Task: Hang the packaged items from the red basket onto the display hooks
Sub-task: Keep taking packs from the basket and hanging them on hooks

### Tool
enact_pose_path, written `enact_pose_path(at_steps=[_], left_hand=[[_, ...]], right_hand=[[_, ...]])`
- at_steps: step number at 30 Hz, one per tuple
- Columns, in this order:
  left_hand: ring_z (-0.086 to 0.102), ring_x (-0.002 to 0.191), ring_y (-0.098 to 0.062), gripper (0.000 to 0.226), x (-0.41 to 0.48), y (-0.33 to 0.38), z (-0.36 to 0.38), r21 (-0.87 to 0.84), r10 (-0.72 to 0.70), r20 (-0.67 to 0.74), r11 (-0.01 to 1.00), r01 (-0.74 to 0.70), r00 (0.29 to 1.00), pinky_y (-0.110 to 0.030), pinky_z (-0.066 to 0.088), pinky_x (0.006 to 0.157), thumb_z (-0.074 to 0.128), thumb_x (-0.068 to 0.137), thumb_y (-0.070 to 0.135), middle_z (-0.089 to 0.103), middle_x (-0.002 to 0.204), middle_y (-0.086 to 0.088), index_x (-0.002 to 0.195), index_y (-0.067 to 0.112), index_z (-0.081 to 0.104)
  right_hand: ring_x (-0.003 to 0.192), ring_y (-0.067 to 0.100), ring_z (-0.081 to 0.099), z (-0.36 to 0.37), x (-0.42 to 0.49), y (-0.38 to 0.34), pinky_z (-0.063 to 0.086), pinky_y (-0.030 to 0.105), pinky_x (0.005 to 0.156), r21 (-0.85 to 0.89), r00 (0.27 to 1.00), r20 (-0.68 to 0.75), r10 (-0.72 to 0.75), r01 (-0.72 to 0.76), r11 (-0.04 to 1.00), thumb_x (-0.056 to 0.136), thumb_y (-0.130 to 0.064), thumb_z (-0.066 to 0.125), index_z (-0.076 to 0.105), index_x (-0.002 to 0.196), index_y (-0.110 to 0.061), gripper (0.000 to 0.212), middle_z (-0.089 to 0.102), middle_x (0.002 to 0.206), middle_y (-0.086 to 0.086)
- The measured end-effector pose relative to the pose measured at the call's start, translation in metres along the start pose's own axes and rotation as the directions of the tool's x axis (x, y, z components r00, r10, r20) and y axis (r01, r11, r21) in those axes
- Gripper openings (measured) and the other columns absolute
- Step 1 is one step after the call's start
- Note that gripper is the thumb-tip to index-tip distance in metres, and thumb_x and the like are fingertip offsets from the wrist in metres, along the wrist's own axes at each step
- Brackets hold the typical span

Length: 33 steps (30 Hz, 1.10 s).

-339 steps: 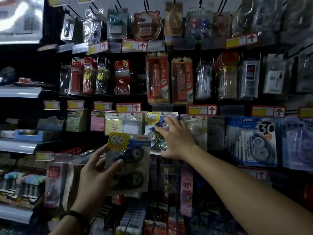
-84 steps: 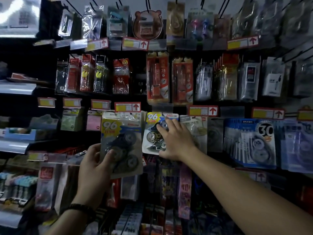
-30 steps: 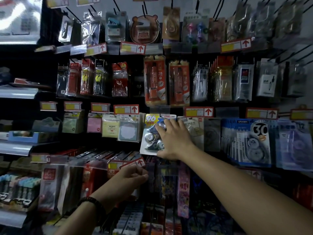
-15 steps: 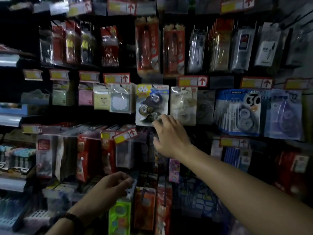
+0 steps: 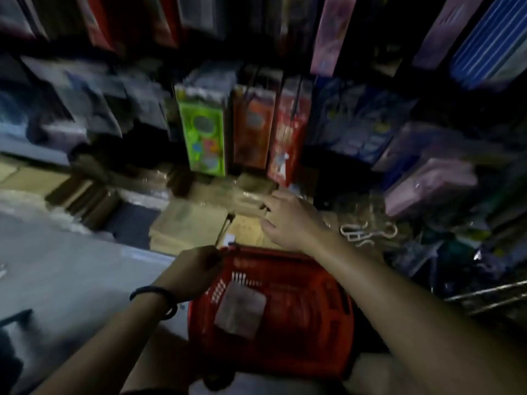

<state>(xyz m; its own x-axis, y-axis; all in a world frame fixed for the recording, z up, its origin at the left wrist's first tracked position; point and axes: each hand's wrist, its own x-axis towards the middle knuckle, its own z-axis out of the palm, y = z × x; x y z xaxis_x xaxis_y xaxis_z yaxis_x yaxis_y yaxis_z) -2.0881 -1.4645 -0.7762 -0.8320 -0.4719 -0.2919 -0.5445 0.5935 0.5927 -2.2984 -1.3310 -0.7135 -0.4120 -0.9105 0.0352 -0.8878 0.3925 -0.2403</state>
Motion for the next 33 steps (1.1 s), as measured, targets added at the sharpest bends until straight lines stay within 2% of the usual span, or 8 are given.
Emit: enact_pose_path(at_steps=[5,9,13,15,16,18,27,33], left_hand=[[0.069,0.082,-0.019,0.026,0.025,-0.046,0.063,0.098,-0.14,0.147,0.987,0.126,0.979,-0.032,0.047,0.069,0.056,0.105,0.042,0.069,0.087,0.004,0.083,0.028,0.058],[0.07,0.088,-0.025,0.025,0.045,-0.061,0.091,0.079,-0.204,0.168,0.978,0.193,0.965,-0.033,0.053,0.078,0.053,0.108,0.037,0.072,0.096,-0.002,0.095,0.022,0.068],[0.07,0.105,-0.022,0.025,0.056,-0.083,0.125,0.048,-0.267,0.211,0.964,0.262,0.94,-0.041,0.059,0.094,0.053,0.107,0.039,0.072,0.122,0.002,0.123,0.028,0.068],[0.069,0.114,-0.024,0.032,0.062,-0.088,0.135,0.076,-0.282,0.294,0.959,0.272,0.913,-0.049,0.059,0.099,0.052,0.106,0.045,0.067,0.137,-0.002,0.134,0.032,0.058],[0.067,0.12,-0.026,0.037,0.065,-0.09,0.139,0.086,-0.286,0.333,0.958,0.273,0.899,-0.05,0.057,0.103,0.051,0.106,0.047,0.062,0.143,-0.003,0.14,0.032,0.052],[0.063,0.13,-0.028,0.05,0.069,-0.092,0.143,0.124,-0.269,0.406,0.963,0.239,0.873,-0.051,0.054,0.109,0.054,0.106,0.052,0.056,0.151,-0.002,0.15,0.033,0.043],[0.064,0.129,-0.028,0.061,0.064,-0.083,0.151,0.288,-0.261,0.58,0.952,0.106,0.772,-0.048,0.057,0.102,0.038,0.097,0.059,0.053,0.15,-0.001,0.152,0.033,0.033],[0.065,0.127,-0.025,0.049,0.071,-0.082,0.144,0.28,-0.277,0.53,0.949,0.143,0.801,-0.046,0.058,0.1,0.048,0.105,0.05,0.054,0.145,0.006,0.15,0.038,0.034]], right_hand=[[0.113,0.027,0.061,0.138,-0.027,0.022,0.053,0.037,0.089,0.085,0.947,0.289,0.141,-0.172,0.981,0.093,-0.031,0.064,0.064,0.115,-0.022,0.024,0.062,0.118,0.003],[0.109,0.033,0.063,0.237,-0.028,0.028,0.04,0.015,0.074,0.167,0.883,0.457,0.109,-0.205,0.964,0.1,-0.011,0.062,0.065,0.11,-0.013,0.011,0.065,0.118,0.015],[0.066,0.021,0.068,0.318,-0.022,0.018,0.052,0.023,0.054,0.565,0.768,0.603,0.215,-0.602,0.565,0.113,-0.009,0.04,0.069,0.086,-0.016,0.04,0.07,0.078,0.009],[0.096,0.029,0.065,0.363,-0.02,0.033,0.054,0.034,0.08,0.262,0.797,0.59,0.127,-0.338,0.904,0.11,-0.017,0.049,0.067,0.115,-0.015,0.019,0.064,0.111,0.014],[0.117,0.037,0.06,0.396,-0.018,0.044,0.052,0.041,0.097,0.101,0.787,0.615,0.043,-0.133,0.986,0.105,-0.022,0.057,0.06,0.133,-0.013,0.03,0.055,0.134,0.018],[0.138,0.046,0.048,0.438,-0.013,0.048,0.046,0.054,0.111,0.019,0.708,0.701,0.09,-0.144,0.989,0.098,-0.029,0.064,0.047,0.15,-0.019,0.056,0.038,0.155,0.018],[0.145,0.045,0.043,0.51,0.019,0.035,0.042,0.052,0.114,-0.095,0.587,0.798,0.135,-0.099,0.991,0.107,-0.041,0.048,0.01,0.167,-0.039,0.071,0.032,0.164,0.025],[0.136,0.037,0.057,0.525,0.047,0.036,0.051,0.044,0.106,-0.045,0.618,0.766,0.179,-0.226,0.973,0.11,-0.036,0.045,0.044,0.155,-0.034,0.045,0.054,0.151,0.015]])
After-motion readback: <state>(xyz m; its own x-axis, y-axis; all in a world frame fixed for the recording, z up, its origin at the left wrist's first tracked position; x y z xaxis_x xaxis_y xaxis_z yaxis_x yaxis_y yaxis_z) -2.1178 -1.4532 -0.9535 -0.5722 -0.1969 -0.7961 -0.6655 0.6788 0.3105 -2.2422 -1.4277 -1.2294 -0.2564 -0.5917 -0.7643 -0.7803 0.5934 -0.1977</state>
